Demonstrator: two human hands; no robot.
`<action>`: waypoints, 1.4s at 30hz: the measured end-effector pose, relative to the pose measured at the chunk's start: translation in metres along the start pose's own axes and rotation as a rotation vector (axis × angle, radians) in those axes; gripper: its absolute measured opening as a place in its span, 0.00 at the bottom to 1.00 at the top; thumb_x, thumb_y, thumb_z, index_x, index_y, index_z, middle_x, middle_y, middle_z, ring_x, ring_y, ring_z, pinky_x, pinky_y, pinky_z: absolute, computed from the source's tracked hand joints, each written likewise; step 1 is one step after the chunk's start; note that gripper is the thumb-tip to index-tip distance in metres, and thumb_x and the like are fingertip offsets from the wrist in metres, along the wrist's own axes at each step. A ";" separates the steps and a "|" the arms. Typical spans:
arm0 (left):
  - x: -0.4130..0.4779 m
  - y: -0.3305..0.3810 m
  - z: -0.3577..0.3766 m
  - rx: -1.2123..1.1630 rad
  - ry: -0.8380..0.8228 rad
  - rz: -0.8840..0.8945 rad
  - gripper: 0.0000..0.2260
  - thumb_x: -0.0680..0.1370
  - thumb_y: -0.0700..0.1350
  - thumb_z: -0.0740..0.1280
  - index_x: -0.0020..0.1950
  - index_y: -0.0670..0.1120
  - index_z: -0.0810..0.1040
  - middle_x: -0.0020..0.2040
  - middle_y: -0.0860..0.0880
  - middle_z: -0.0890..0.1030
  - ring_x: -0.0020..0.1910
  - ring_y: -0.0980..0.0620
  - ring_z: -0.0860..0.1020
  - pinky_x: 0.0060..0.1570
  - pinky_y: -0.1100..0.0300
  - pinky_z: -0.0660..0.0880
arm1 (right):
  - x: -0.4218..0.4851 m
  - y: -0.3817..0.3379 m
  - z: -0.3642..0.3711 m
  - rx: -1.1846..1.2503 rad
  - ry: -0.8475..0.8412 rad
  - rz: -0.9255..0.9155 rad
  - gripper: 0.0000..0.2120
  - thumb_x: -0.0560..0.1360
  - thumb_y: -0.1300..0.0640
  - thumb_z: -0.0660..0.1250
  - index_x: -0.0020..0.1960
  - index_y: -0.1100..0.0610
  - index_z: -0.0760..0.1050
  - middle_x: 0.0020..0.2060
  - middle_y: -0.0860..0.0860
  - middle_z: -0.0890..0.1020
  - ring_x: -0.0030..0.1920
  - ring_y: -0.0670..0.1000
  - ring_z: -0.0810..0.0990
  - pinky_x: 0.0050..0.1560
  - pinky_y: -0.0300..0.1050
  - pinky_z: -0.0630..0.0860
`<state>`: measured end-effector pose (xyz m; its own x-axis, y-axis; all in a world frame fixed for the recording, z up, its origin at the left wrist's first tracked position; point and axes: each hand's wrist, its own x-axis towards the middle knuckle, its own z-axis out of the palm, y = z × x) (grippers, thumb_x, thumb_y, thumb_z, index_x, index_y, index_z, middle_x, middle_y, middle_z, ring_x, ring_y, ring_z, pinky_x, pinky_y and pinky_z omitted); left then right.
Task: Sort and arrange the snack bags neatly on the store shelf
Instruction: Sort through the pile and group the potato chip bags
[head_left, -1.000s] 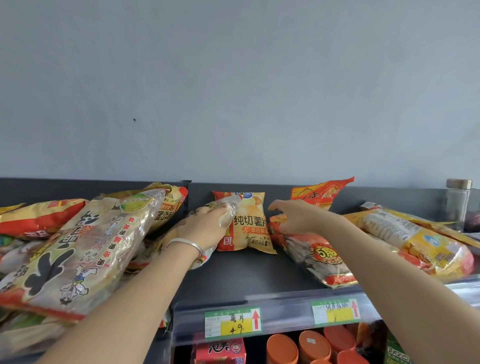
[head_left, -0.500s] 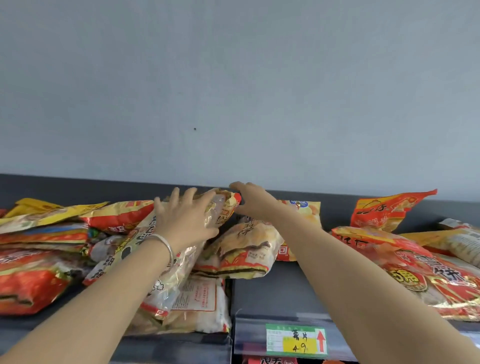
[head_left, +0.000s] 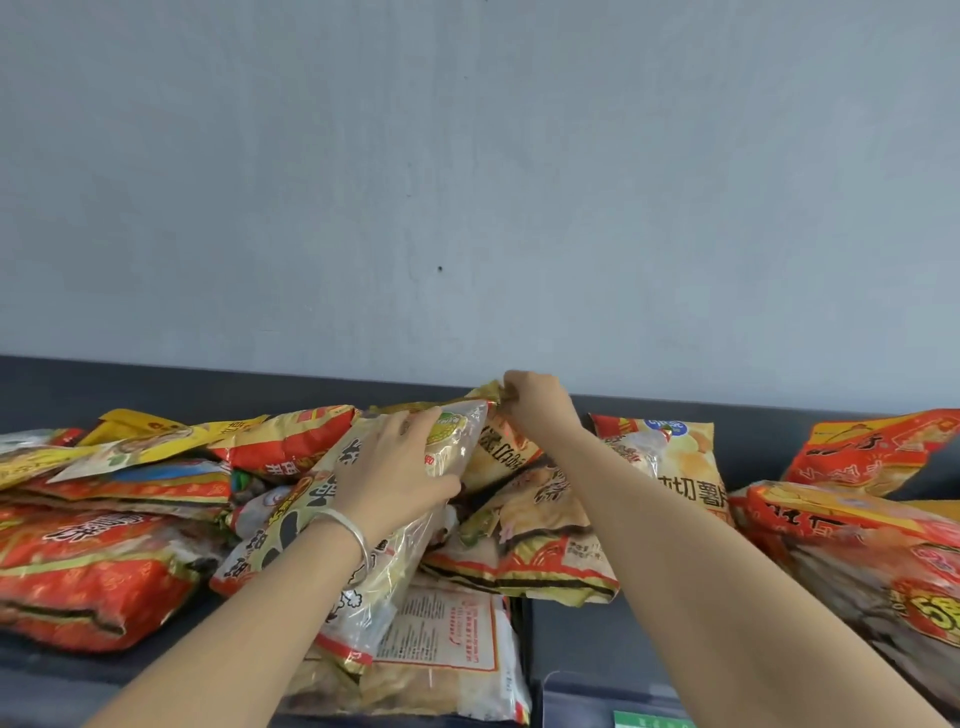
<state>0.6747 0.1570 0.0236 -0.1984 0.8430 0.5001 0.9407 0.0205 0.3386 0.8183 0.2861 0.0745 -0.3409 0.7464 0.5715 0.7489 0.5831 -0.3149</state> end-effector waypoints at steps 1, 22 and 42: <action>0.000 0.000 0.001 0.023 0.000 0.000 0.36 0.70 0.57 0.65 0.74 0.58 0.52 0.75 0.53 0.56 0.73 0.47 0.57 0.61 0.40 0.69 | 0.001 0.003 -0.007 0.022 0.049 0.027 0.10 0.77 0.60 0.60 0.38 0.56 0.66 0.36 0.55 0.76 0.37 0.57 0.76 0.35 0.47 0.73; 0.003 0.115 0.005 -0.882 0.132 -0.039 0.43 0.73 0.48 0.71 0.77 0.54 0.44 0.72 0.46 0.66 0.69 0.46 0.67 0.63 0.49 0.67 | -0.052 0.065 -0.142 0.801 0.480 0.382 0.04 0.77 0.58 0.64 0.43 0.53 0.73 0.37 0.50 0.78 0.37 0.53 0.78 0.39 0.51 0.79; -0.026 0.191 0.004 -1.198 0.016 -0.075 0.22 0.69 0.51 0.74 0.59 0.51 0.72 0.52 0.51 0.81 0.50 0.53 0.79 0.38 0.61 0.73 | -0.132 0.120 -0.204 0.397 0.313 0.186 0.33 0.74 0.41 0.66 0.75 0.47 0.59 0.74 0.53 0.62 0.73 0.57 0.60 0.69 0.62 0.62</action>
<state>0.8612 0.1410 0.0716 -0.2535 0.8540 0.4543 0.0740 -0.4511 0.8894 1.0689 0.1917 0.1157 0.0080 0.7525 0.6585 0.4871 0.5722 -0.6598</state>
